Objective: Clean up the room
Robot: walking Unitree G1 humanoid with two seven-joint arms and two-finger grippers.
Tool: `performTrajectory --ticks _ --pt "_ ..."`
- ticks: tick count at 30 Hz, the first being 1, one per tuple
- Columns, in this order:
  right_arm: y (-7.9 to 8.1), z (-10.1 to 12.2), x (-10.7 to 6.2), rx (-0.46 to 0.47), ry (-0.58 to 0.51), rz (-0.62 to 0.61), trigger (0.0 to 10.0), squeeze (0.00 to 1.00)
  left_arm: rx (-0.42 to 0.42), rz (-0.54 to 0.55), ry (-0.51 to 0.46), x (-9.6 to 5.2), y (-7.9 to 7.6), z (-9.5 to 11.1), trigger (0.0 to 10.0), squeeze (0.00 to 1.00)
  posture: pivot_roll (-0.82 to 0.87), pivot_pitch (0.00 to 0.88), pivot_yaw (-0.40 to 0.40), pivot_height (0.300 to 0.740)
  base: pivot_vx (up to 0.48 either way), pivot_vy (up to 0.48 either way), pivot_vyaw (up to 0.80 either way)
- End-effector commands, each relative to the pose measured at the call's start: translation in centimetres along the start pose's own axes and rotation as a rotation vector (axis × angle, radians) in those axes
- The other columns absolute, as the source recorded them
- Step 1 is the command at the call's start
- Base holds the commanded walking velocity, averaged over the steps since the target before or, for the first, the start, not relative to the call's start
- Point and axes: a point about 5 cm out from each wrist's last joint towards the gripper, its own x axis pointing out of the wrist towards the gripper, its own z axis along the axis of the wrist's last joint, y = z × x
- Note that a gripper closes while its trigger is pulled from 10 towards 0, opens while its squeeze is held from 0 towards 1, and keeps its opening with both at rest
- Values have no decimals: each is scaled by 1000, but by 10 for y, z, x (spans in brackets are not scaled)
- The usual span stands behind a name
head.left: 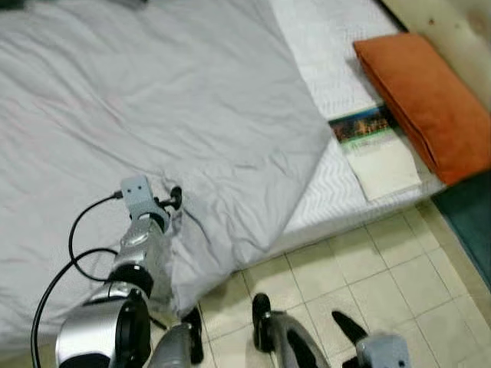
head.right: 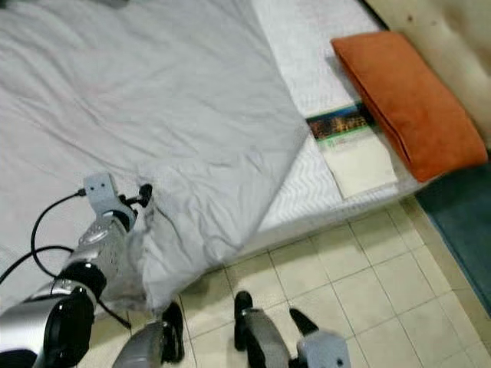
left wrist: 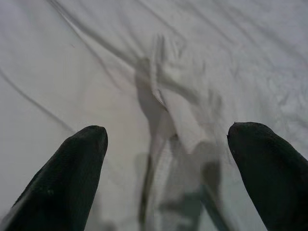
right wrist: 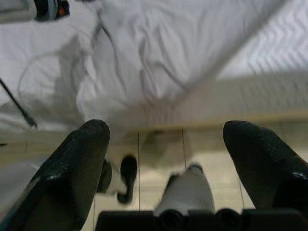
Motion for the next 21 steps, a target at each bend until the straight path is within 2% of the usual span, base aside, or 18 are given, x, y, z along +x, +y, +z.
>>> performTrajectory --ticks 1,6,10,14,15,19,21 --pt "-1 -1 -7 -11 42 -27 10000 0 -23 20 51 -3 3 -14 10000 0 -410 679 -91 740 0 0 0" --pt "-1 0 -11 1 66 -53 10000 0 21 19 95 -6 1 -27 10000 0 -414 686 -81 740 0 0 0" --pt "5 -3 -12 19 89 -53 10000 0 -55 -83 167 -11 -17 -44 10000 0 -402 692 -68 740 0 0 0" --pt "7 -4 -11 22 96 -48 10000 0 -103 -129 216 -13 -25 -53 10000 0 -405 689 -66 740 0 0 0" --pt "7 -4 -10 22 96 -48 10000 0 -107 -106 229 -14 -22 -56 0 0 -407 689 -65 740 0 0 0" --pt "7 -3 -10 23 100 -56 10000 0 -79 -45 242 -16 -10 -59 0 0 -412 690 -65 740 0 0 0" --pt "6 -5 -13 23 112 -63 10000 0 -12 -29 233 -16 -4 -58 0 0 -402 692 -59 740 0 0 0"
